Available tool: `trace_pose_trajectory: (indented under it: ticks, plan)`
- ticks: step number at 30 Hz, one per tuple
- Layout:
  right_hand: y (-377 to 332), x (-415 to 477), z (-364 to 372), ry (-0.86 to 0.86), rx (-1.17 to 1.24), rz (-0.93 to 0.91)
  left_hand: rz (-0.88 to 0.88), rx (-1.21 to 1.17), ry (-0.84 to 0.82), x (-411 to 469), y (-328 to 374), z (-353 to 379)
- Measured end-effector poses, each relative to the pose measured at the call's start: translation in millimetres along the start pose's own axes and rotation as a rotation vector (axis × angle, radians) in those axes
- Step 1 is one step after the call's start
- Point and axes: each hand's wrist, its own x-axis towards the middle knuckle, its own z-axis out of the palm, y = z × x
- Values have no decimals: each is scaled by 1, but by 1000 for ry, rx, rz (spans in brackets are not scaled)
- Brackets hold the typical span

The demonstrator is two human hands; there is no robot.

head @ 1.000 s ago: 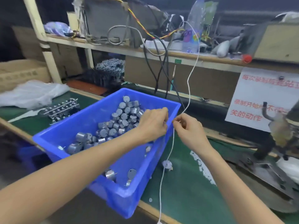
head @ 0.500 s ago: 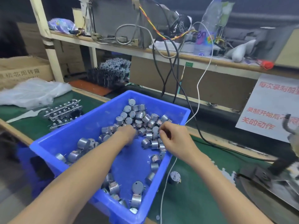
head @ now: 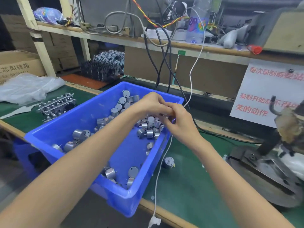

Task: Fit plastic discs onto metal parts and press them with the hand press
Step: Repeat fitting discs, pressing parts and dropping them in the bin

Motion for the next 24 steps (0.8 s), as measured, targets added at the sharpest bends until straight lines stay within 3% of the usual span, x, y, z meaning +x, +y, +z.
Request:
trace_pose_trajectory:
  ticks: [7, 11, 15, 24]
  plan:
    - [60, -73, -60, 215, -26, 337, 87, 214, -175, 10, 53, 110]
    - [89, -137, -75, 302, 52, 552, 79, 441, -175, 17, 24, 172]
    - [99, -192, -65, 257, 135, 544, 159, 361, -271, 4, -26, 213]
    - [106, -214, -51, 277, 148, 536, 299, 297, -135, -17, -60, 233]
